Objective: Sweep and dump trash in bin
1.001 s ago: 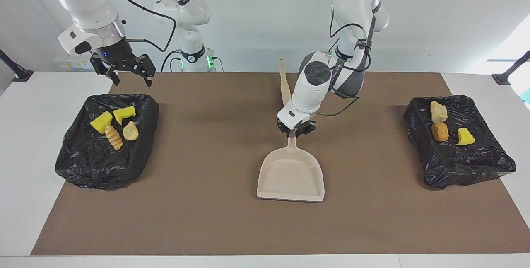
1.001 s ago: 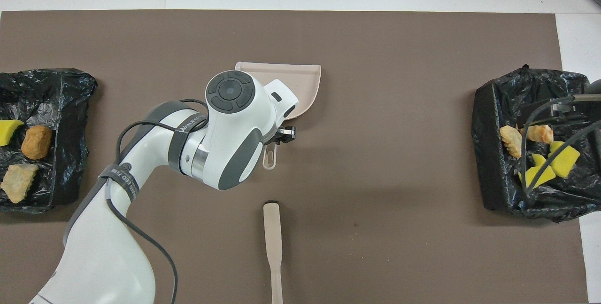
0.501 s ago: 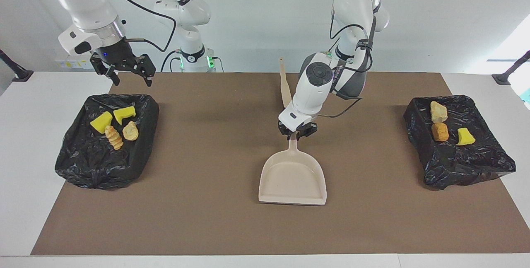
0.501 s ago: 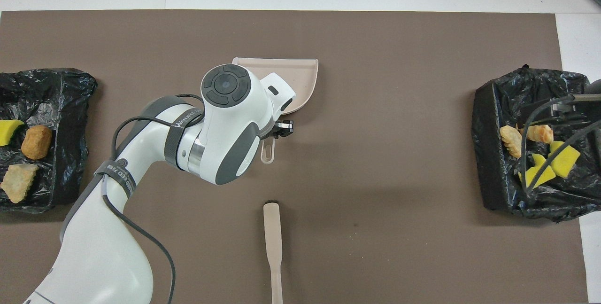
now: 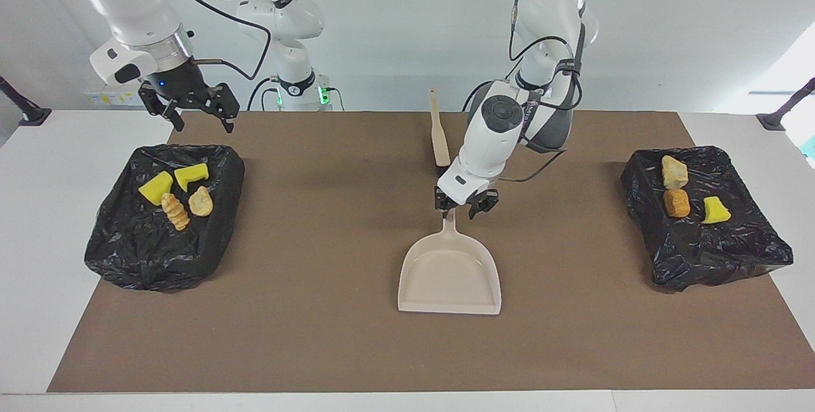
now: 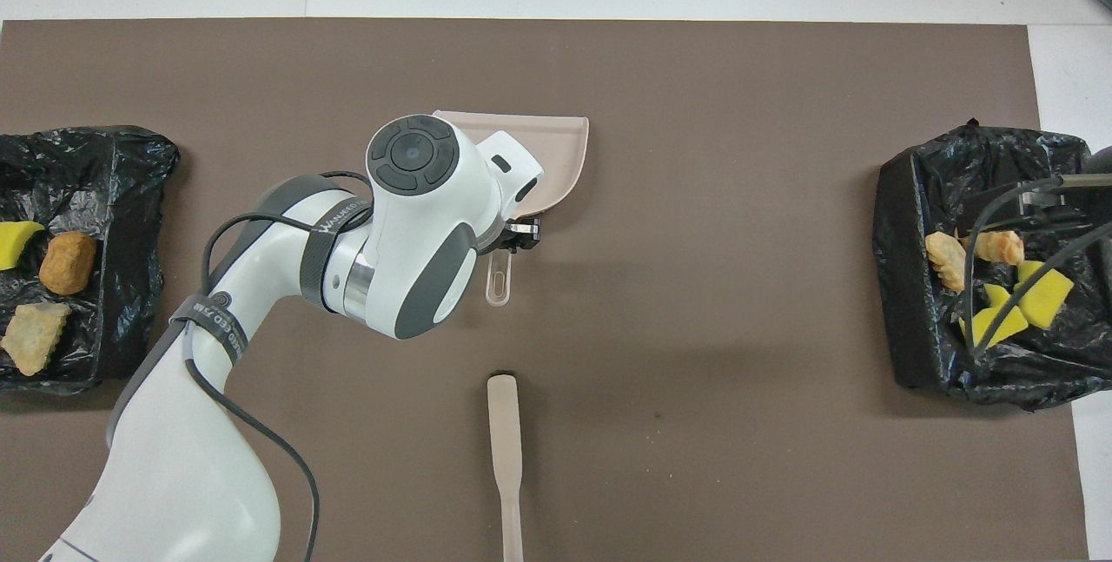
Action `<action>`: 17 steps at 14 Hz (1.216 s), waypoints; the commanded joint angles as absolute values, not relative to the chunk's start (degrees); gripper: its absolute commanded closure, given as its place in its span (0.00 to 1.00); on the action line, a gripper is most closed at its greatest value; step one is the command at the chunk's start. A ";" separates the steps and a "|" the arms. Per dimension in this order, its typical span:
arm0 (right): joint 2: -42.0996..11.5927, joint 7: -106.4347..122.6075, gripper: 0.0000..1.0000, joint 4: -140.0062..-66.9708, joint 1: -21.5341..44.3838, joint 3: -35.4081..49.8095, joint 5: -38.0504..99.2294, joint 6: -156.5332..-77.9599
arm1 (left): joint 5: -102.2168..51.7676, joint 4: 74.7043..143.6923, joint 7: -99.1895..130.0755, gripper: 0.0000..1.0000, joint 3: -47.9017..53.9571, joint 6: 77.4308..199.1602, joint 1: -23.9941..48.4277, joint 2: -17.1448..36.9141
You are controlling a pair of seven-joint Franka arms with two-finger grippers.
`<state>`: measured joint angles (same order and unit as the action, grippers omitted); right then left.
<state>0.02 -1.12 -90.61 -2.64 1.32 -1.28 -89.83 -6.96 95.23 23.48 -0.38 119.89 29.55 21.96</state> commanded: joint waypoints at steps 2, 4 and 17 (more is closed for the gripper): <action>1.05 -2.02 0.00 -91.76 -2.99 1.58 -0.35 -90.09 | -6.94 95.36 21.55 0.00 -0.26 116.82 23.84 16.80; 1.05 -2.02 0.00 -91.76 -2.99 1.50 -0.35 -90.09 | -6.94 95.27 17.77 0.00 -0.35 114.71 19.97 13.55; 1.05 -2.02 0.00 -91.76 -2.99 1.58 -0.35 -90.09 | 1.23 85.18 -0.53 0.00 -3.34 82.47 10.02 -0.70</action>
<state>0.02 -1.12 -90.61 -2.64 1.32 -1.28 -89.83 -0.31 89.57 0.58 -3.44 87.27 10.08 -1.60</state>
